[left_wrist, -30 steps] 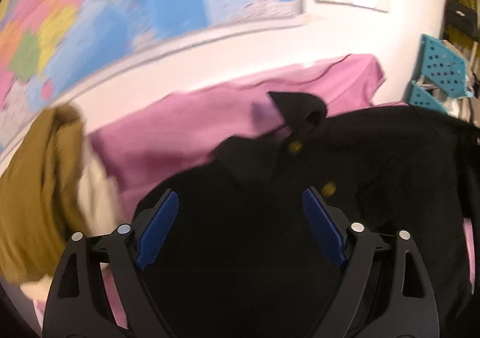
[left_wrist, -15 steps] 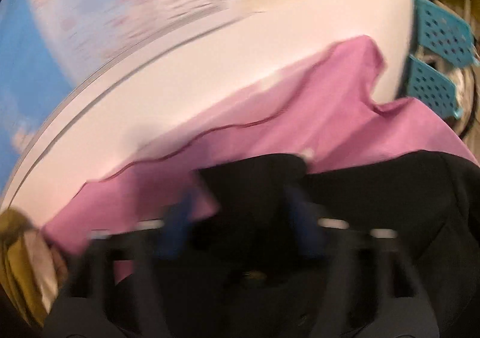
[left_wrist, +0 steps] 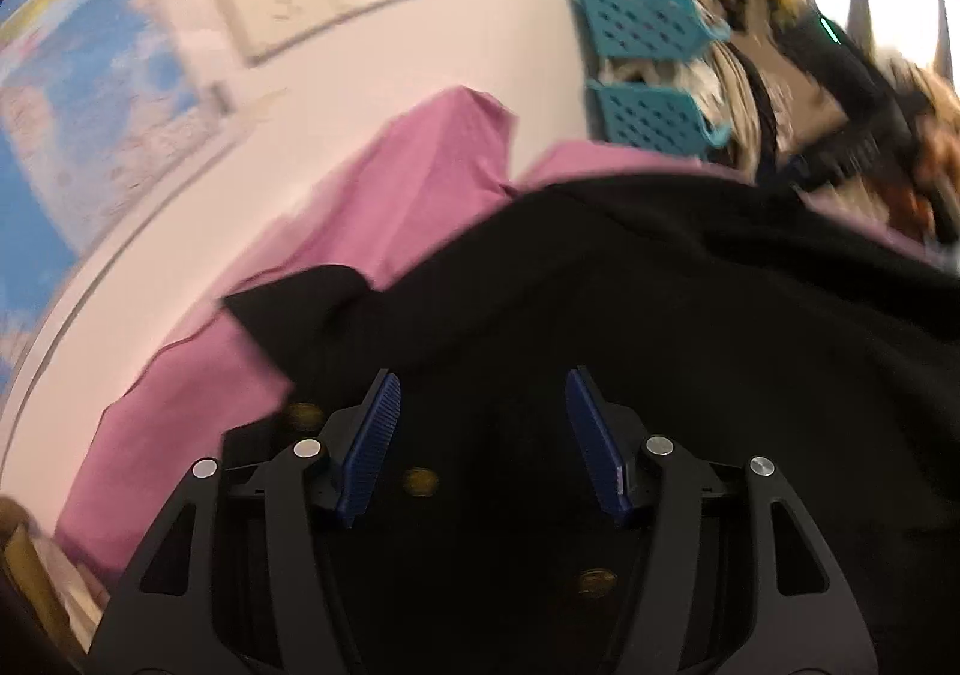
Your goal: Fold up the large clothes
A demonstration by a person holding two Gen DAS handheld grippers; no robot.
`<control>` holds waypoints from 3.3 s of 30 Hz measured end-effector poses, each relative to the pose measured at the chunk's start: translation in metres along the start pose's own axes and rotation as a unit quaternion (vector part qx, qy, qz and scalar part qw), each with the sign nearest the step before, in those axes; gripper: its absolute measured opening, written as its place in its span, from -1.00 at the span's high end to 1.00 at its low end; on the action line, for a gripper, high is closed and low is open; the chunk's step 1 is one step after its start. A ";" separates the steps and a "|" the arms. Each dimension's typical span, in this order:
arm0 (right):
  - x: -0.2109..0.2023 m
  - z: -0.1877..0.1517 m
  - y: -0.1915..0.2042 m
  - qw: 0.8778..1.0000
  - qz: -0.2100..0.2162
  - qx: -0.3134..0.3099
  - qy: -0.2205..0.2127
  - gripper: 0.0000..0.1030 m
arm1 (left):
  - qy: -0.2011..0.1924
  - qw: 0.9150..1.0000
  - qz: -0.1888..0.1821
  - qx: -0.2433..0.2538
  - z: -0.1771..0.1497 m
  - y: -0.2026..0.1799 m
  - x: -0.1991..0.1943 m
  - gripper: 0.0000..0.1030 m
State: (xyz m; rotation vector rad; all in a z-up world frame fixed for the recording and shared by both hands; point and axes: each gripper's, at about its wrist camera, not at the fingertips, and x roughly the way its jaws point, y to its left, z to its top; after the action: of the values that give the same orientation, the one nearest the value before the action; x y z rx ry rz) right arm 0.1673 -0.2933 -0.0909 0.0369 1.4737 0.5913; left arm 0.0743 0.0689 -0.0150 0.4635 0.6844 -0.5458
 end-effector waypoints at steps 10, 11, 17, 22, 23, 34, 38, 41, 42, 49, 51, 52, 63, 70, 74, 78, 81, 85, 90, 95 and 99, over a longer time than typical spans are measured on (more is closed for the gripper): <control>-0.009 0.008 0.017 0.999 -0.001 -0.028 -0.027 -0.34 | 0.014 0.989 0.069 -0.129 0.019 0.071 0.048 -0.37; -0.008 0.018 0.027 0.998 0.002 -0.045 -0.033 -0.34 | 0.017 0.989 0.071 -0.127 0.018 0.072 0.049 -0.23; 0.039 0.089 0.110 0.984 0.003 -0.173 -0.044 -0.24 | 0.010 0.993 0.059 -0.100 0.020 0.062 0.059 0.90; 0.091 0.132 0.158 0.975 0.024 -0.223 -0.013 0.03 | -0.004 0.998 0.027 -0.050 0.012 0.040 0.045 0.98; 0.102 0.140 0.166 0.973 0.021 -0.231 -0.012 0.03 | -0.003 0.999 0.022 -0.047 0.010 0.038 0.045 0.98; 0.158 0.172 0.208 0.956 0.038 -0.289 0.023 -0.06 | 0.000 0.992 0.036 -0.123 -0.007 0.081 0.039 0.08; 0.168 0.170 0.211 0.949 0.058 -0.305 0.042 0.07 | 0.018 0.990 0.019 -0.138 -0.008 0.091 0.053 -0.02; 0.165 0.163 0.212 0.941 0.080 -0.324 0.052 0.53 | 0.021 0.992 0.002 -0.125 -0.007 0.086 0.058 0.17; 0.163 0.160 0.212 0.937 0.079 -0.337 0.052 0.68 | 0.019 0.993 -0.005 -0.120 -0.006 0.084 0.059 0.32; 0.145 0.142 0.197 0.927 0.076 -0.363 0.056 0.85 | -0.014 0.999 0.005 -0.043 -0.001 0.047 0.043 0.77; 0.140 0.135 0.191 0.922 0.063 -0.375 0.065 0.85 | -0.006 1.000 -0.001 -0.022 -0.006 0.037 0.041 0.77; 0.139 0.132 0.189 0.921 0.060 -0.379 0.068 0.85 | -0.004 1.000 -0.003 -0.013 -0.008 0.034 0.039 0.75; 0.139 0.138 0.212 0.945 0.094 -0.309 0.050 0.77 | 0.030 0.998 0.020 0.056 -0.023 -0.007 0.037 0.16; 0.125 0.132 0.184 0.967 0.075 -0.239 0.047 -0.08 | 0.008 0.998 0.024 -0.060 -0.024 0.020 0.006 -0.42; 0.054 0.118 0.123 0.983 0.091 -0.159 0.006 -0.32 | -0.008 0.994 0.021 -0.105 -0.028 0.021 -0.016 -0.57; -0.005 0.065 0.059 0.993 0.055 -0.102 0.001 -0.58 | -0.019 0.994 0.022 -0.109 -0.038 0.013 -0.032 -0.65; -0.025 0.023 0.026 0.997 0.048 -0.062 0.023 -0.61 | -0.016 0.993 0.019 -0.114 -0.041 0.007 -0.034 -0.66; -0.027 -0.027 0.005 0.996 0.067 -0.028 0.054 -0.63 | -0.015 0.991 0.014 -0.133 -0.043 0.001 -0.036 -0.69; -0.015 -0.048 0.015 0.992 0.102 -0.042 0.056 0.89 | -0.008 0.989 0.019 -0.149 -0.045 -0.012 -0.044 -0.70; -0.086 -0.022 0.010 0.996 0.019 -0.049 -0.070 0.94 | -0.017 0.990 0.024 -0.138 -0.043 -0.030 -0.062 -0.70; -0.125 -0.001 -0.004 0.993 -0.001 -0.030 -0.116 0.93 | -0.019 0.990 0.016 -0.139 -0.042 -0.042 -0.064 -0.72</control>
State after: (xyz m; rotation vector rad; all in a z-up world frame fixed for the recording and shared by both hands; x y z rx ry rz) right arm 0.1697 -0.3466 0.0227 0.0566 1.2303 0.6086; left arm -0.0118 0.0808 -0.0090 0.2018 0.7035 -0.4206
